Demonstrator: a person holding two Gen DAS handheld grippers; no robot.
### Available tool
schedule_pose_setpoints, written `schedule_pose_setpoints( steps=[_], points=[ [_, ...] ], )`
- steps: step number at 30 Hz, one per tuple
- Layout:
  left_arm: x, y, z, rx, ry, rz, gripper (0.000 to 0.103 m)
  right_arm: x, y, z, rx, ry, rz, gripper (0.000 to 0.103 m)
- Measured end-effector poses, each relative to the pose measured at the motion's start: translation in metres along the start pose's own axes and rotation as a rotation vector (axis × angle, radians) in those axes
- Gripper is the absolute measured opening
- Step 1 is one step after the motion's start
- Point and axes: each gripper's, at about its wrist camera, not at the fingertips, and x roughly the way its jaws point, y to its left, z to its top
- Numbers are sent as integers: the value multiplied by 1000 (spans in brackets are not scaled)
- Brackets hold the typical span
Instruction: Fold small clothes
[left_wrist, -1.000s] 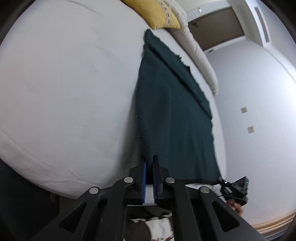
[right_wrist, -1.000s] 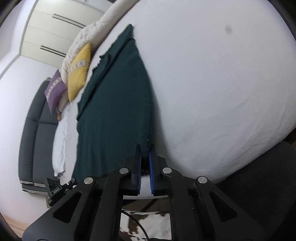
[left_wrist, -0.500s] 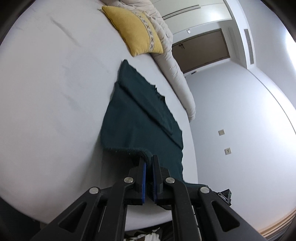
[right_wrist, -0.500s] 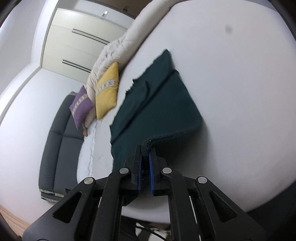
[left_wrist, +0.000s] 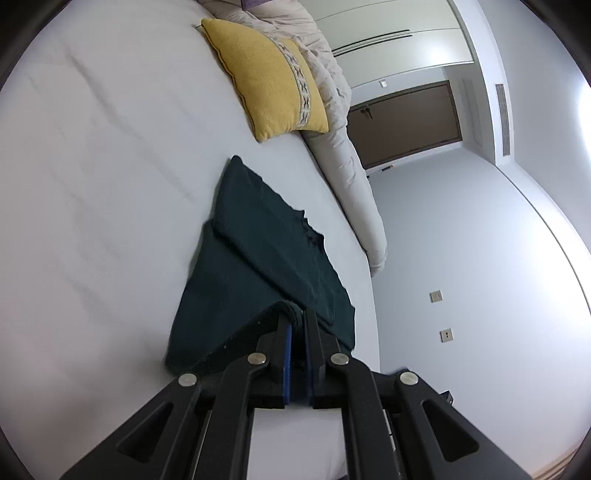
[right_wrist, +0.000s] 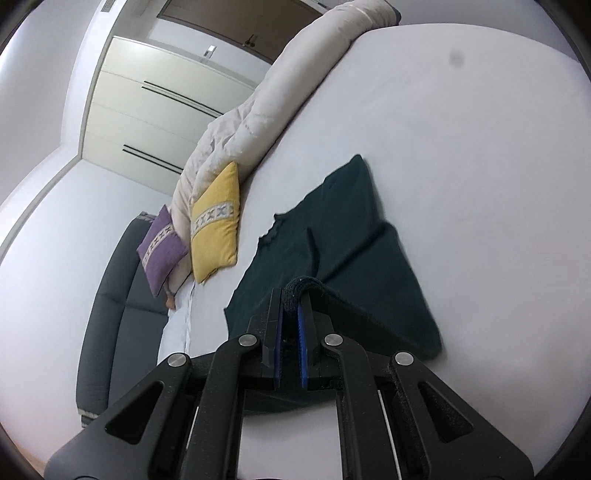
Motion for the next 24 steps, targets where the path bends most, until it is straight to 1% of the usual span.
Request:
schedule_pose_setpoints(
  steps=[6, 11, 20, 24],
  points=[
    [30, -8, 27, 15, -3, 17, 6, 36, 7, 29, -40, -10, -49, 5],
    [54, -12, 51, 23, -16, 32, 6, 67, 6, 46, -59, -15, -88, 5],
    [102, -11, 100, 29, -33, 69, 6, 134, 11, 100, -90, -17, -155, 5],
    [125, -2, 121, 7, -45, 95, 6, 169, 12, 125, -96, -15, -187, 5]
  ],
)
